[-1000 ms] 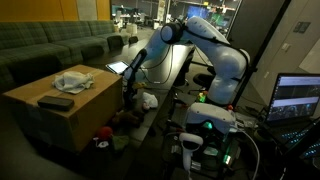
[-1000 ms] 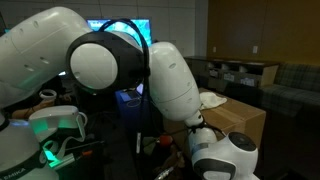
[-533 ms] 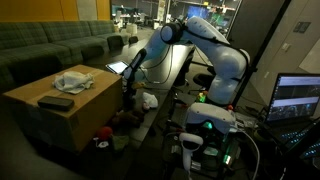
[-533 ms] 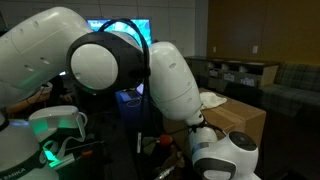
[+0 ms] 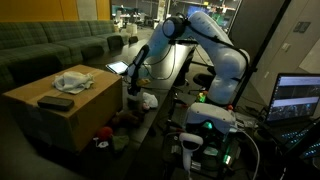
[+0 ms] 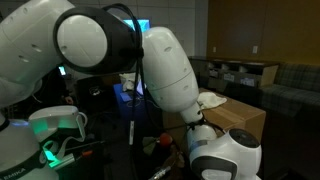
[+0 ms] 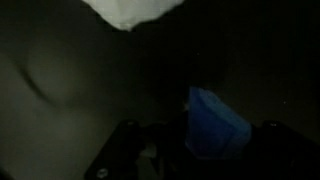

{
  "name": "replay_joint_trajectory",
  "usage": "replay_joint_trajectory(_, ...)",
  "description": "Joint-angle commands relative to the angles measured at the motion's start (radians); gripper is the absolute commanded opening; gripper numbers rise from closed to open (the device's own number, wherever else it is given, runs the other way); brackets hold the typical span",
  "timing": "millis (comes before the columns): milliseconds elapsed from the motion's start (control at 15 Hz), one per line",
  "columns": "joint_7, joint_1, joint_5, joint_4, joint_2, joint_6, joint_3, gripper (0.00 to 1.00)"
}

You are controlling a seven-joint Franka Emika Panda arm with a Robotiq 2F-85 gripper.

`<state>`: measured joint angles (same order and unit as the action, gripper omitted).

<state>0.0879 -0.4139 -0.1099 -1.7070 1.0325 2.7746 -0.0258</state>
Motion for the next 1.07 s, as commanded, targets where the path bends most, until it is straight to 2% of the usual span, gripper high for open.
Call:
replay_joint_trajectory(0, -0.020, 0.054, -0.001, -0.205, -0.184, 0.035, 0.061, 0.03)
replay_joint_trajectory(200, -0.057, 0.125, 0.015, -0.320, -0.312, 0.040, 0.122, 0.03)
replay_joint_trajectory(533, -0.190, 0.329, 0.103, -0.462, -0.515, 0.029, 0.261, 0.03)
replay_joint_trajectory(867, -0.394, 0.555, 0.296, -0.495, -0.655, -0.005, 0.382, 0.03)
replay_joint_trajectory(1000, -0.476, 0.620, 0.388, -0.474, -0.685, -0.024, 0.405, 0.03)
